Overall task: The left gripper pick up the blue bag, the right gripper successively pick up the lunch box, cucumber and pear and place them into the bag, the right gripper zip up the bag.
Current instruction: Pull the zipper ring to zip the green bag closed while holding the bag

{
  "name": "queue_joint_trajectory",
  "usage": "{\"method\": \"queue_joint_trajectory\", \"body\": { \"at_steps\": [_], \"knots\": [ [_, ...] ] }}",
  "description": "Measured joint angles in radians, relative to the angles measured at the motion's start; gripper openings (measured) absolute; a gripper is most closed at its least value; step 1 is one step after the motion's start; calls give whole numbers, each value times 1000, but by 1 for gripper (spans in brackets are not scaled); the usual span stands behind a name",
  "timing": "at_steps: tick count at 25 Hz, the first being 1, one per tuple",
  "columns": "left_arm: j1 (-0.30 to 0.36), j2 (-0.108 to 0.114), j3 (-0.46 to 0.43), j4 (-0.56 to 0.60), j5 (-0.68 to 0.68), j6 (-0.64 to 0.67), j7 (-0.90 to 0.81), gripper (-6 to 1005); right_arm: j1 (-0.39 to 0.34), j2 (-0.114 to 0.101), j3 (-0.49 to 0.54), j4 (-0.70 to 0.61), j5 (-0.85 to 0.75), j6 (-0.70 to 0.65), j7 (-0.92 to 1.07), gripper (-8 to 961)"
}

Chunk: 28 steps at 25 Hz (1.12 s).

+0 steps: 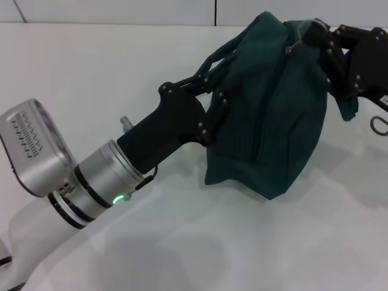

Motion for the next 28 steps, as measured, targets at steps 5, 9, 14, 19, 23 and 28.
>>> {"method": "queue_joint_trajectory", "body": {
  "at_steps": [5,9,14,19,23,28],
  "knots": [
    [-17,5,1,-21,46,13,24,116,2,0,-35,9,5,-7,1,10],
    [-20,6,0,-54,68,41,36,92,8,0,-92,4,7,-11,2,10],
    [-17,6,-2,-80,70,57,40,62,11,0,-135,6,55,-12,4,11],
    [6,5,-3,-125,65,113,78,63,10,0,-220,0,120,-24,4,11],
    [25,6,-9,-159,33,155,89,62,11,0,-261,-1,160,-26,5,11],
    [48,6,-9,-192,14,155,89,58,-3,0,-263,19,222,-13,5,11]
  ]
}}
